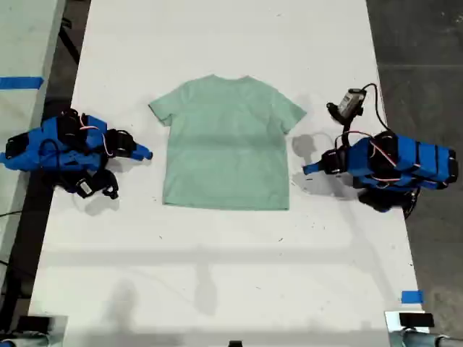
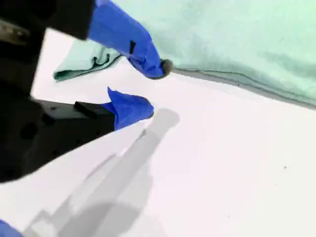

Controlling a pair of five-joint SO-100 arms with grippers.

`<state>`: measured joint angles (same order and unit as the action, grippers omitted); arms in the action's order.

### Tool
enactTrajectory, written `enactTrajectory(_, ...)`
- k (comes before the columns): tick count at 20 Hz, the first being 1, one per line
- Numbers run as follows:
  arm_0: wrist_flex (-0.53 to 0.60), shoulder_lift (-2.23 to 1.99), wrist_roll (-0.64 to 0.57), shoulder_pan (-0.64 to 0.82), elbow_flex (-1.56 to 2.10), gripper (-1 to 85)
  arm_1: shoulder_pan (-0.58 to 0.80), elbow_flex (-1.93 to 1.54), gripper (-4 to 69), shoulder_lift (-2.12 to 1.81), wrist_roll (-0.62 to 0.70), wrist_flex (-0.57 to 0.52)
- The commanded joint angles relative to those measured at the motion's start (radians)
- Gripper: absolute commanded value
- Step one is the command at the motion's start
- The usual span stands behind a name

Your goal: Fold tshirt

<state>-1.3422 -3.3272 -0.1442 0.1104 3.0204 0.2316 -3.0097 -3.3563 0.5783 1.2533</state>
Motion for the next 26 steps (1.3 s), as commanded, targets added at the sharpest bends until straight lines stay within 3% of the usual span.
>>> enactTrajectory(1, 0.018, -0.003, 0.183, -0.216, -0.011, 0.0, -0.141, 0.012, 0.3, -0.009, -0.841, -0.097)
enactTrajectory(8, -0.012, -0.003, 0.183, -0.179, -0.017, 0.0, -0.192, 0.032, 0.1, -0.009, -0.905, 0.003)
enactTrajectory(15, 0.009, 0.106, 0.204, -0.114, -0.133, 0.0, -0.166, 0.166, 0.1, 0.046, -0.802, -0.017)
enactTrajectory(19, 0.012, 0.341, 0.150, -0.026, -0.339, 0.0, -0.063, 0.397, 0.1, 0.325, -0.657, 0.008)
enactTrajectory(26, -0.083, 0.897, -0.137, 0.210, -0.877, 0.0, 0.225, 0.851, 0.0, 0.788, -0.299, 0.155)
